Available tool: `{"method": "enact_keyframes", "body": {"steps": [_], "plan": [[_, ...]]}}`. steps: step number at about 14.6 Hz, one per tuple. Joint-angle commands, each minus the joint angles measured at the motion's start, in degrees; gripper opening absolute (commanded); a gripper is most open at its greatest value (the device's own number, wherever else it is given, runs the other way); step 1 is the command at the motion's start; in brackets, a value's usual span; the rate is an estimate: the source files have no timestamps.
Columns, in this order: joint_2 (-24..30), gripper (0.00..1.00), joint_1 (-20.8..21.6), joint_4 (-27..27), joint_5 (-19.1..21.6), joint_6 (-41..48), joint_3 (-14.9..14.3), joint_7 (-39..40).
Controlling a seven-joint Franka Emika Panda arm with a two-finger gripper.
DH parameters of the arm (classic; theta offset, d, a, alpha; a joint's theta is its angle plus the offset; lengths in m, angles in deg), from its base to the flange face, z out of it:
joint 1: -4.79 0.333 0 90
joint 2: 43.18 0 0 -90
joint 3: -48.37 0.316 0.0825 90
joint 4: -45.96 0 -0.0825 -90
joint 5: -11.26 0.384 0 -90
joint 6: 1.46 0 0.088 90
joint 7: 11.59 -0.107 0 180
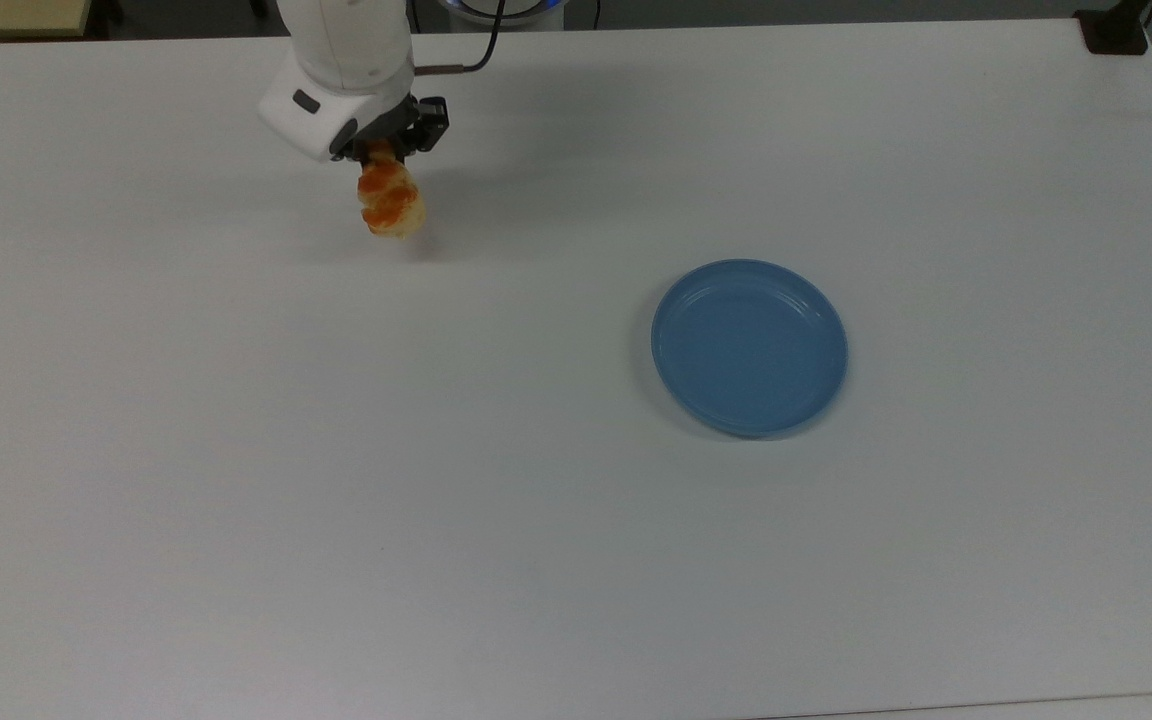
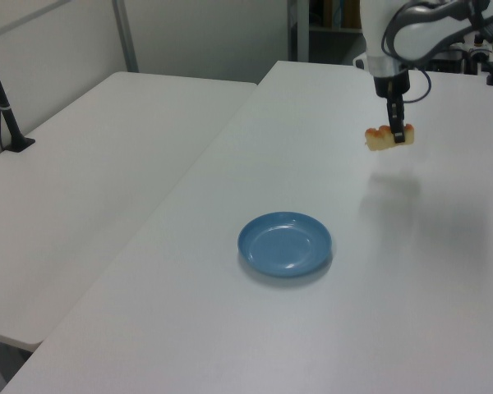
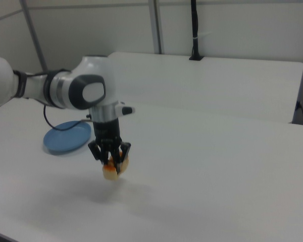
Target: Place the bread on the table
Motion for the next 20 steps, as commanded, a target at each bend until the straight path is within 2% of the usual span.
{"method": "enact_keyframes", "body": {"steps": [1, 2, 3, 5, 9, 10, 12, 14, 17, 20], "plan": [[-2.3, 0.36, 0.1, -3.4, -2.7, -4.9, -0.3, 0.2], [-3.1, 0.4, 0.1, -3.4, -3.0, -5.4, -0.3, 0.1], [-3.7, 0.48, 0.2, -3.4, -3.1, -5.5, -0.2, 0.1], [-3.8, 1.0, 0.1, -3.4, -3.1, -5.2, -0.3, -0.3], [-1.8, 1.0, 0.2, -1.4, -2.7, -3.9, -0.3, -1.0], [-1.0, 1.0, 0.2, 0.7, -2.3, -1.9, -0.2, -1.3], [-0.3, 1.0, 0.9, 8.3, -1.2, 4.1, 0.3, -4.3], [-0.3, 1.0, 1.6, 17.8, 0.5, 10.1, 2.7, -16.9], [1.0, 1.0, 1.7, 22.8, 0.5, 17.5, 5.8, -20.6], [1.6, 1.0, 1.5, 24.5, 2.2, 18.6, 6.4, -20.5]]}}
